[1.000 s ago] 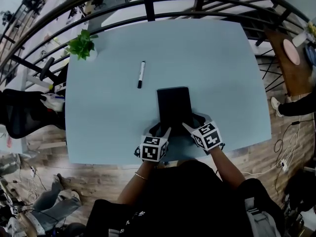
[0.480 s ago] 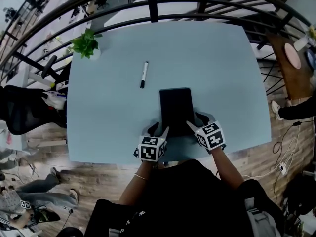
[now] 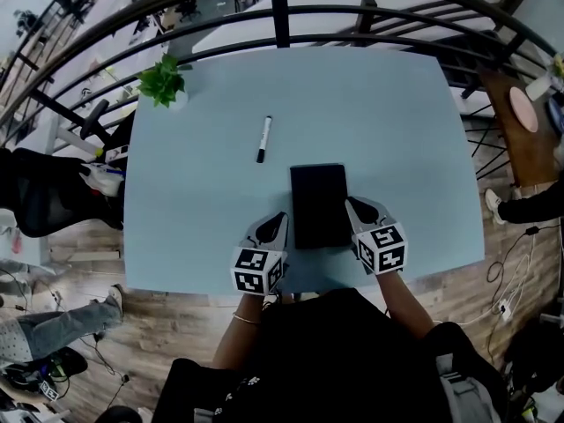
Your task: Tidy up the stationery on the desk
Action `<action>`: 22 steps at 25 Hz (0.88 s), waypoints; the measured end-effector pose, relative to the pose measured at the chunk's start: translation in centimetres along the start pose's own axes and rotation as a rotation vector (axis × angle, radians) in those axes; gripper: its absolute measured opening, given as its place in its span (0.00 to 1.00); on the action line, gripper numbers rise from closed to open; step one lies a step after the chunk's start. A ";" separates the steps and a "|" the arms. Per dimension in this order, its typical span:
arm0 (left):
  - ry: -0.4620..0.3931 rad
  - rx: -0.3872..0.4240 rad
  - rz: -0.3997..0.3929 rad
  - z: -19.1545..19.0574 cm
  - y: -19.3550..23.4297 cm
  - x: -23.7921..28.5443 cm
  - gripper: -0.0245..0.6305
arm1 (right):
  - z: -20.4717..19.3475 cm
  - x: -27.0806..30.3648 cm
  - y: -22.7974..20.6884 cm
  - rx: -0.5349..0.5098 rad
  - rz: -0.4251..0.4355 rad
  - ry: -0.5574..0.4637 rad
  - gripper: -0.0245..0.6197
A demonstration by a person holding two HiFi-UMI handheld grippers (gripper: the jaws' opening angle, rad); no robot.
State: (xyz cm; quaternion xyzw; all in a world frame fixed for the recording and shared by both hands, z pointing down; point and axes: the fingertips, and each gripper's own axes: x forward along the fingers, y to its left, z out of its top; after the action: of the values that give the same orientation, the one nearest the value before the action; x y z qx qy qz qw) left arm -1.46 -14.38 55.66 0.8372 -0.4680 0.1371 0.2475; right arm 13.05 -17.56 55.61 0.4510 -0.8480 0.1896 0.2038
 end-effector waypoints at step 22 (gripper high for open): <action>-0.205 0.187 0.088 8.3 5.8 -6.5 0.03 | 10.9 4.8 6.5 0.024 0.063 -0.191 0.05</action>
State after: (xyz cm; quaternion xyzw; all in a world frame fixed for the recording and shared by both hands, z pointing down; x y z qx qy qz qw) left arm -9.77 -16.78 47.35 0.8448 -0.5125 0.1043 0.1131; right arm 3.21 -23.01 47.98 0.4426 -0.8749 0.1624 0.1105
